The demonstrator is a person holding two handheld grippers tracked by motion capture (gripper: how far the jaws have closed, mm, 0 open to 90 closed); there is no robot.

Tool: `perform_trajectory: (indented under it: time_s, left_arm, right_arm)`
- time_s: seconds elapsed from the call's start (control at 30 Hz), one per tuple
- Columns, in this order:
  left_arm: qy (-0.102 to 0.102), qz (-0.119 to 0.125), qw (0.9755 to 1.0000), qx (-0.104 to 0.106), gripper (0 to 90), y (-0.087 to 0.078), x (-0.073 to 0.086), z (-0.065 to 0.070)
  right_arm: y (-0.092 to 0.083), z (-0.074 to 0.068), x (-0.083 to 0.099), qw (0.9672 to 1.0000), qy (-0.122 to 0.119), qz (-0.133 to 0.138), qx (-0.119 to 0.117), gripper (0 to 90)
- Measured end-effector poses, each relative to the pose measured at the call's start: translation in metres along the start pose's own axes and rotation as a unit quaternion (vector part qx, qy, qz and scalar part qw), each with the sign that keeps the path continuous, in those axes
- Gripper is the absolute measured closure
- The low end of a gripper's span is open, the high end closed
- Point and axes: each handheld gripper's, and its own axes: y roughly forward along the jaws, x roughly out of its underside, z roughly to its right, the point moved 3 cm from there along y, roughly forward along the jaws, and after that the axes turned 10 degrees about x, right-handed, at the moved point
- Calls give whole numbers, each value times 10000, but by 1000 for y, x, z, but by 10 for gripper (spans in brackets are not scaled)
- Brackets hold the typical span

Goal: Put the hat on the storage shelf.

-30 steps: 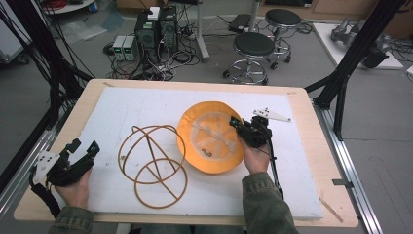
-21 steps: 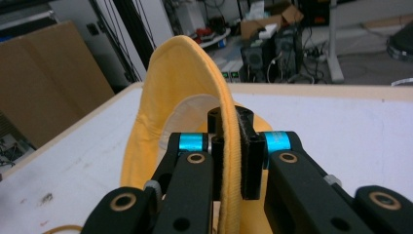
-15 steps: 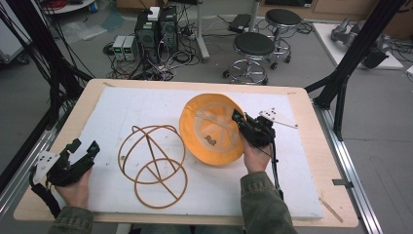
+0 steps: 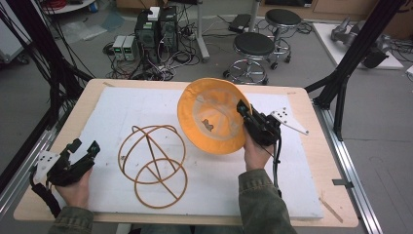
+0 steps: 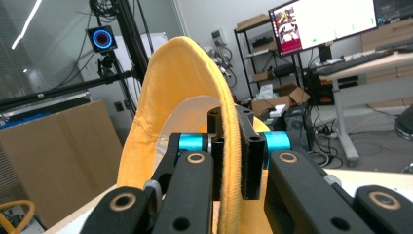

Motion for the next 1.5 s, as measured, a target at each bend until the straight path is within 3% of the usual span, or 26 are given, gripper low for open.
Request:
perform_trajectory:
  time_s: [0.4,1.07,1.5]
  left_arm:
    - [15,-5,10000,0,328,0,0,0]
    - [-1,14,10000,27,327,0,0,0]
    - [-40,43,10000,25,328,1,0,-1]
  right_arm:
    - [3,-13,-21,9996,-28,231,-177,861]
    - [18,-46,-62,9973,-432,542,-260,862]
    - [23,-76,-70,9946,-646,608,-544,862]
